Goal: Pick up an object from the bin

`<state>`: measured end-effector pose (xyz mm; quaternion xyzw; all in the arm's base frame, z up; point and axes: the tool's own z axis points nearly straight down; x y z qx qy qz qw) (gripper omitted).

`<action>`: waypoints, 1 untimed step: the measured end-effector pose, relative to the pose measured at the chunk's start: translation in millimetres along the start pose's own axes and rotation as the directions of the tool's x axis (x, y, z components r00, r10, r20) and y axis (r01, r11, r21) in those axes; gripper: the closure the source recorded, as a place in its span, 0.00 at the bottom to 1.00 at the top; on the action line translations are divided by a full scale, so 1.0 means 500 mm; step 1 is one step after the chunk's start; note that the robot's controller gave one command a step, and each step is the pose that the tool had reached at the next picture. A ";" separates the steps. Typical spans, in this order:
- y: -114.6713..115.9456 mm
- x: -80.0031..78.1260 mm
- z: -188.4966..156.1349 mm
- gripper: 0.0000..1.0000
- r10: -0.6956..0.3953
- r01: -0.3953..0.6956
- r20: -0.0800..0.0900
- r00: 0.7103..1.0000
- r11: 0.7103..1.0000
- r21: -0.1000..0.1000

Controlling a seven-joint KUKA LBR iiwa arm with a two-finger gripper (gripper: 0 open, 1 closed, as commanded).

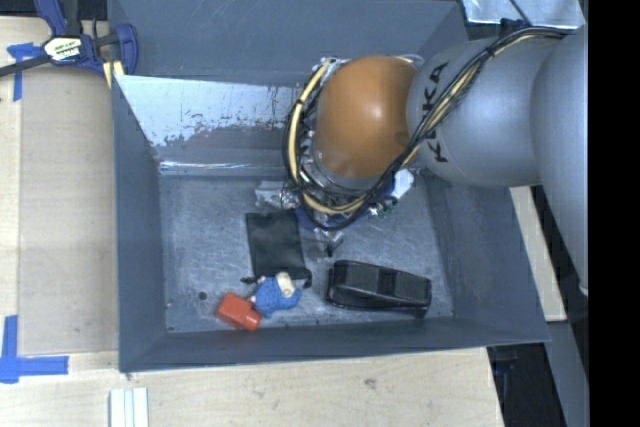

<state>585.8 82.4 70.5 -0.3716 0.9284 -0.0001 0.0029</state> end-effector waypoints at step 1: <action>0.044 -0.056 0.000 0.00 -0.383 0.383 0.001 0.924 0.924 0.000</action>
Offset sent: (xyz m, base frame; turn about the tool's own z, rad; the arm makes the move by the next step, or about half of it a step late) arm 0.0040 0.0347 -0.0005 -0.3936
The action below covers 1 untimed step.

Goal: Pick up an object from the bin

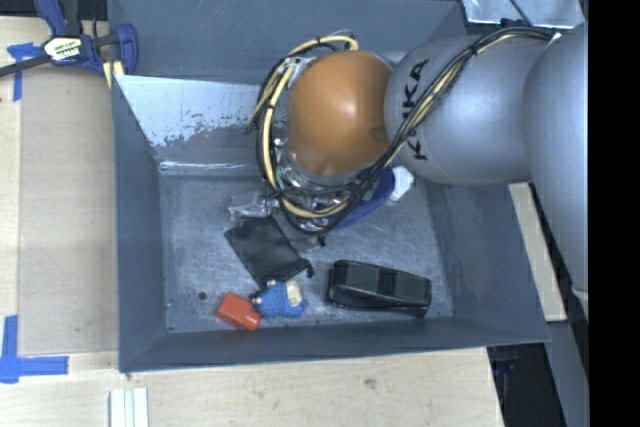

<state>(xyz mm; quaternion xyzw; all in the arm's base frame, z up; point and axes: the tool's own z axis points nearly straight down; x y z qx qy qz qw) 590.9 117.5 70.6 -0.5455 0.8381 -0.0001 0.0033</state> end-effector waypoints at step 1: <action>-0.001 0.000 -0.002 1.00 0.004 -0.004 0.001 1.000 1.000 0.000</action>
Offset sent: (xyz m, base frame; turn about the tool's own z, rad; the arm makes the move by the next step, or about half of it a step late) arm 0.0000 0.0000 0.0000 0.0000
